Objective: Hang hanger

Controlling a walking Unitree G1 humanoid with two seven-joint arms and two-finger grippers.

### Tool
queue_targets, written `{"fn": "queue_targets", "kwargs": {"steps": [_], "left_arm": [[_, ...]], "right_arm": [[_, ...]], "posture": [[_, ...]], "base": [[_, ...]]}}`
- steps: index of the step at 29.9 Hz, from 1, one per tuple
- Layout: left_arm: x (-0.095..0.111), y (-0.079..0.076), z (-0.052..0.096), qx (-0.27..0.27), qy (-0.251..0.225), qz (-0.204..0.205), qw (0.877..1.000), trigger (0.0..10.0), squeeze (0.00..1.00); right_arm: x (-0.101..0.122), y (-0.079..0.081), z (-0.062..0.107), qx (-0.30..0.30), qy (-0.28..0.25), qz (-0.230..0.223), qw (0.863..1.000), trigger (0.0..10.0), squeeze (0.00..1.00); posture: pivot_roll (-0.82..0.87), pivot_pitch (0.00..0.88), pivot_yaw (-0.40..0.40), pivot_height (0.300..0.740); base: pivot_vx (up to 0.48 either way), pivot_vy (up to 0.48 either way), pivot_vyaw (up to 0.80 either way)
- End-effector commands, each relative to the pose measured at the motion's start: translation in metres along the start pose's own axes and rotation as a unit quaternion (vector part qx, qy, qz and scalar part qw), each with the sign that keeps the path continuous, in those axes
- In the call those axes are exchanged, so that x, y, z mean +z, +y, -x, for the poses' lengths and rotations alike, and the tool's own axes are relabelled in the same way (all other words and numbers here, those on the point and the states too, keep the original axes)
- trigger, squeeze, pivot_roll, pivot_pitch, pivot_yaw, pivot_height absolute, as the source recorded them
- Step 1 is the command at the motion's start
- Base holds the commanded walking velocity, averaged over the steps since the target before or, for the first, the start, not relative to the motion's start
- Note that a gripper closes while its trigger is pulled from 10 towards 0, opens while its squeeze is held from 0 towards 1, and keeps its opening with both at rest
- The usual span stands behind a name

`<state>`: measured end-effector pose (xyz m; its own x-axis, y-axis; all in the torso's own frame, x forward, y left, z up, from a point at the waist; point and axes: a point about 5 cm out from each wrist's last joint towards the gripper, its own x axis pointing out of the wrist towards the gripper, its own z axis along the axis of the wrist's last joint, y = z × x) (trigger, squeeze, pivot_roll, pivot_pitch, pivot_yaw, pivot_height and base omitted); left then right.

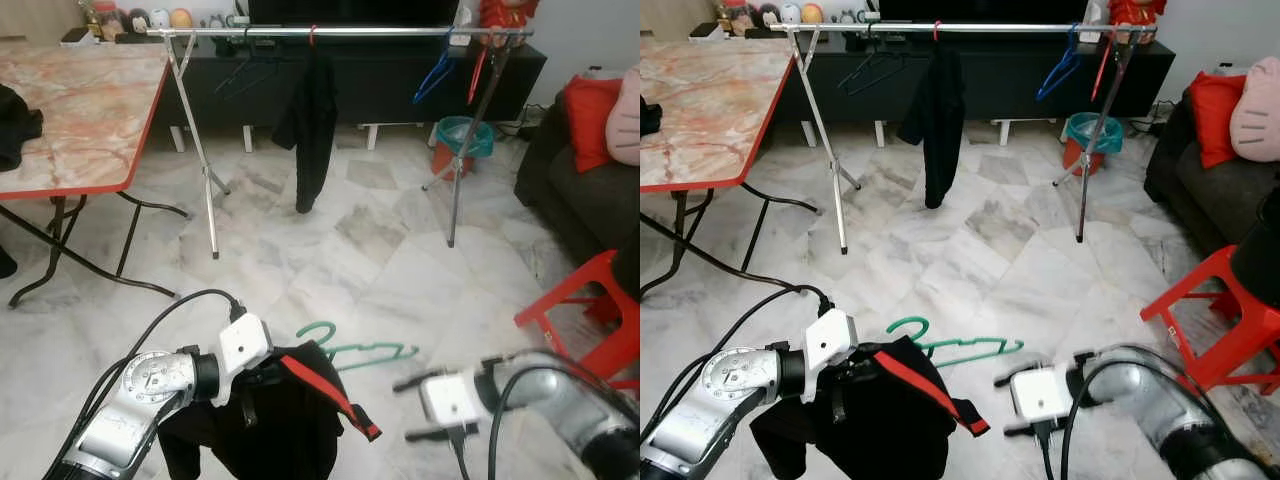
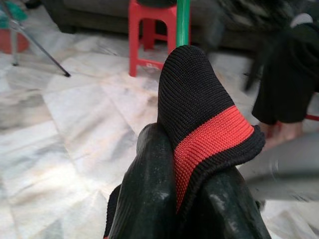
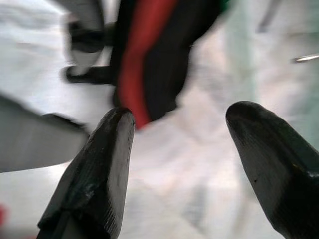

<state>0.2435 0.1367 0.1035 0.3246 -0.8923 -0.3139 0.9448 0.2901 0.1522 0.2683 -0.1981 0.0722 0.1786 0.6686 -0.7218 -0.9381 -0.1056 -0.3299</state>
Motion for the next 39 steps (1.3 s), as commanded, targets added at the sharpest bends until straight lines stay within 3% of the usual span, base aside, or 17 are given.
{"fn": "queue_targets", "kwargs": {"steps": [1, 7, 15, 22, 39], "left_arm": [[0.0, -0.008, -0.002, -0.035, 0.008, 0.0, 0.999, 10.0, 0.0], [0.004, -0.015, 0.0, -0.083, 0.026, -0.021, 0.996, 10.0, 0.0], [0.011, -0.011, -0.003, -0.093, 0.029, -0.028, 0.995, 10.0, 0.0], [0.009, -0.01, -0.005, -0.092, 0.032, -0.029, 0.995, 10.0, 0.0], [0.021, -0.015, -0.009, -0.124, 0.023, -0.035, 0.991, 10.0, 0.0]], "right_arm": [[0.009, -0.018, 0.013, -0.044, -0.02, 0.011, 0.999, 10.0, 0.0], [0.016, -0.031, 0.02, -0.057, -0.036, 0.015, 0.998, 10.0, 0.0], [0.025, -0.025, 0.006, -0.014, -0.076, -0.006, 0.997, 10.0, 0.0], [0.037, -0.021, 0.009, 0.022, -0.147, -0.052, 0.987, 10.0, 0.0], [0.034, -0.021, -0.002, 0.014, -0.146, -0.069, 0.987, 10.0, 0.0]], "posture": [[-0.02, 0.027, -0.029, 0.74], [-0.02, 0.036, -0.03, 0.74], [-0.01, 0.037, -0.033, 0.74], [-0.01, 0.028, -0.036, 0.74], [0.0, 0.011, -0.035, 0.74]], "base": [[0.0, 0.0, 0.0], [0.0, 0.0, 0.0], [0.0, 0.0, 0.0], [0.0, 0.0, 0.0], [0.0, 0.0, 0.0]]}}
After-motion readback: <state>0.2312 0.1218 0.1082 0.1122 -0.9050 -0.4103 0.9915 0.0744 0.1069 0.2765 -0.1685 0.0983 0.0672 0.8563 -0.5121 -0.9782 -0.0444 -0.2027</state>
